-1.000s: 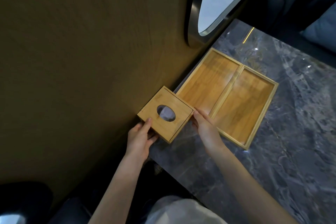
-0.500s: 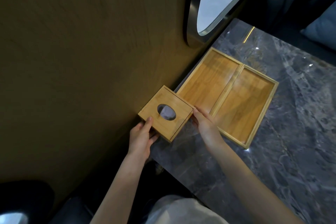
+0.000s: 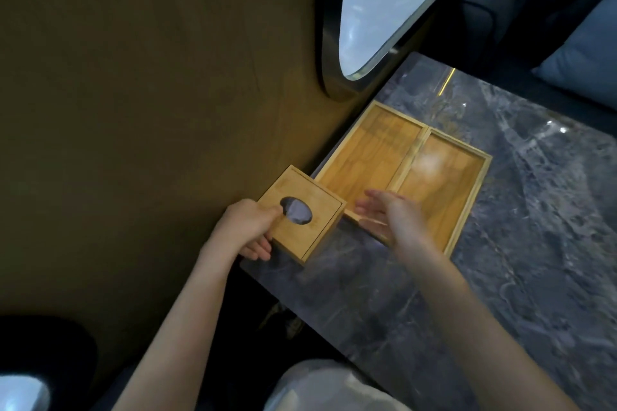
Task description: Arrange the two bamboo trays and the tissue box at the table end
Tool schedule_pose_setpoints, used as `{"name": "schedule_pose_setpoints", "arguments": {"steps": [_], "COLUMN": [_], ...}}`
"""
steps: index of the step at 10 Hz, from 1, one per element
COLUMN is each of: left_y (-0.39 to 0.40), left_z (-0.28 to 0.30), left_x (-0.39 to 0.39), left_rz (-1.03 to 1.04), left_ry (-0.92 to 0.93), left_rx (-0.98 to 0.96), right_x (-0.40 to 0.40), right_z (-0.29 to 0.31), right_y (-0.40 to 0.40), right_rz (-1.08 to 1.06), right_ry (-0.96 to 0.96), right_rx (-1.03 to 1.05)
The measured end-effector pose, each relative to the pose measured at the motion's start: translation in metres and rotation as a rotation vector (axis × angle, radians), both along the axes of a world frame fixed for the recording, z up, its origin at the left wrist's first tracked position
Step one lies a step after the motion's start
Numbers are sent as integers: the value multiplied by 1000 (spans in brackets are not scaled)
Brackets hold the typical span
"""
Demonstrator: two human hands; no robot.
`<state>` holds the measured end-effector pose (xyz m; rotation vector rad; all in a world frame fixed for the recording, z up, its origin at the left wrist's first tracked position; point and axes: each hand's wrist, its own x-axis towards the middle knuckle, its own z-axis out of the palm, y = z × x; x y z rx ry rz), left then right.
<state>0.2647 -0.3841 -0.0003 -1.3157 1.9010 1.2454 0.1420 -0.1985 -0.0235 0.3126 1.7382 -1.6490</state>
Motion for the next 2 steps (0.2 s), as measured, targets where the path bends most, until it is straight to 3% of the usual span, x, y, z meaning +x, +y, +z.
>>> {"name": "schedule_pose_setpoints", "arguments": {"steps": [1, 2], "left_y": [2, 11], "left_z": [30, 67], "left_x": [-28, -70], "left_rz": [-130, -274], "left_ry": [119, 282], "left_rx": [-74, -152], "right_x": [-16, -33], "right_z": [42, 104], "right_y": [19, 64], "right_rz": [-287, -579], "right_ry": [183, 349], "right_rx": [-123, -379]}}
